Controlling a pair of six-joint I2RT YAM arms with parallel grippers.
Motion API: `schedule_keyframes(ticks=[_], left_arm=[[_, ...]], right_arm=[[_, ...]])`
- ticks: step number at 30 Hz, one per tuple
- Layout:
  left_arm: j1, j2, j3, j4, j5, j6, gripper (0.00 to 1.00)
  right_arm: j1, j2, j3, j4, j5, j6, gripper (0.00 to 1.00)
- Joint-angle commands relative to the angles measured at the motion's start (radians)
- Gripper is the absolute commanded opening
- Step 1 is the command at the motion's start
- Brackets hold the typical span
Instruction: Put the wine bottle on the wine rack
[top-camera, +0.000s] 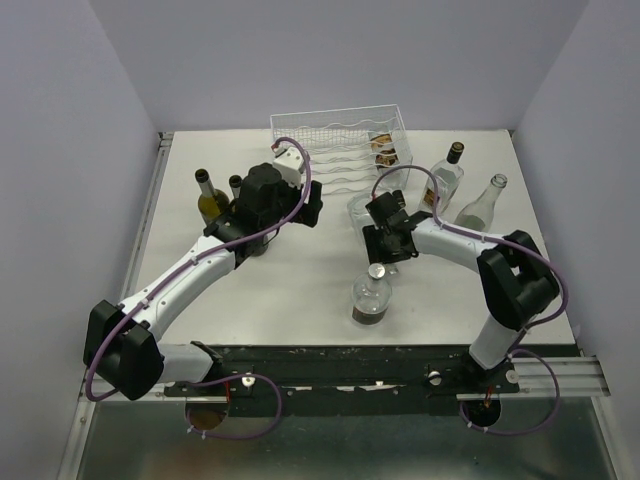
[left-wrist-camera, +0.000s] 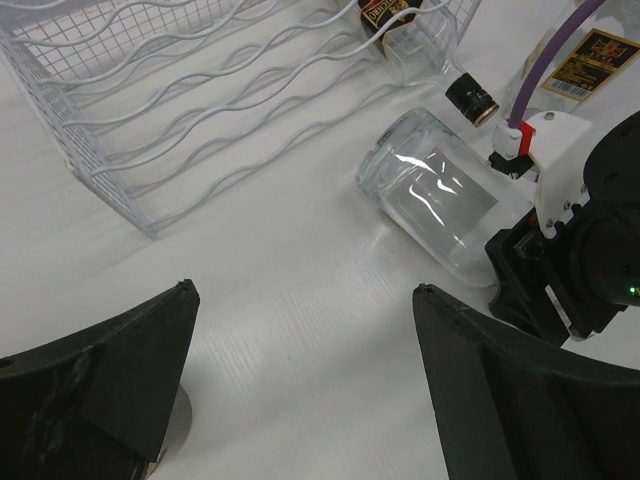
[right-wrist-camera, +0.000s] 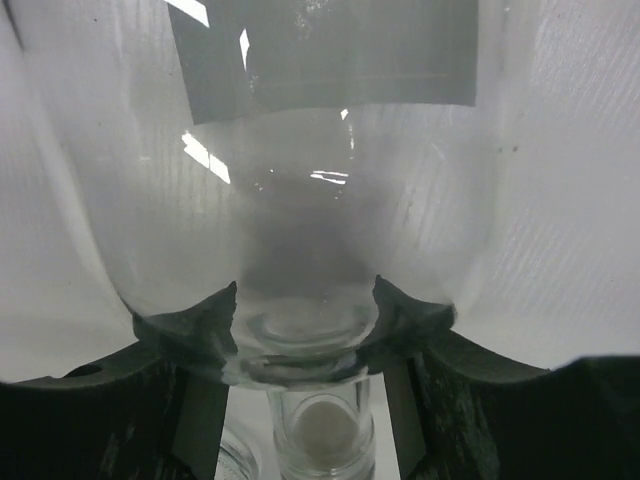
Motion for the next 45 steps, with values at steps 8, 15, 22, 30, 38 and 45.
schedule_keyframes(ticks=[8, 15, 22, 30, 38, 45], left_arm=[[0.019, -0.029, 0.0, 0.018, -0.011, 0.0, 0.99], [0.026, -0.043, -0.001, 0.013, -0.014, 0.002, 0.99], [0.035, -0.071, 0.0, 0.024, -0.031, 0.005, 0.99], [0.045, -0.079, 0.002, 0.031, -0.038, 0.011, 0.99], [0.048, -0.088, 0.005, 0.03, -0.047, 0.02, 0.99], [0.054, -0.108, 0.023, 0.033, -0.063, 0.027, 0.99]], right_arm=[[0.026, 0.089, -0.016, 0.041, 0.15, 0.058, 0.53], [0.03, 0.076, -0.055, 0.067, 0.173, 0.056, 0.01], [0.042, -0.075, -0.064, 0.046, 0.167, -0.01, 0.01], [0.042, -0.247, -0.027, -0.061, 0.147, -0.017, 0.01], [0.042, -0.367, 0.06, -0.178, 0.108, 0.004, 0.01], [0.042, -0.462, 0.207, -0.255, 0.131, -0.025, 0.01]])
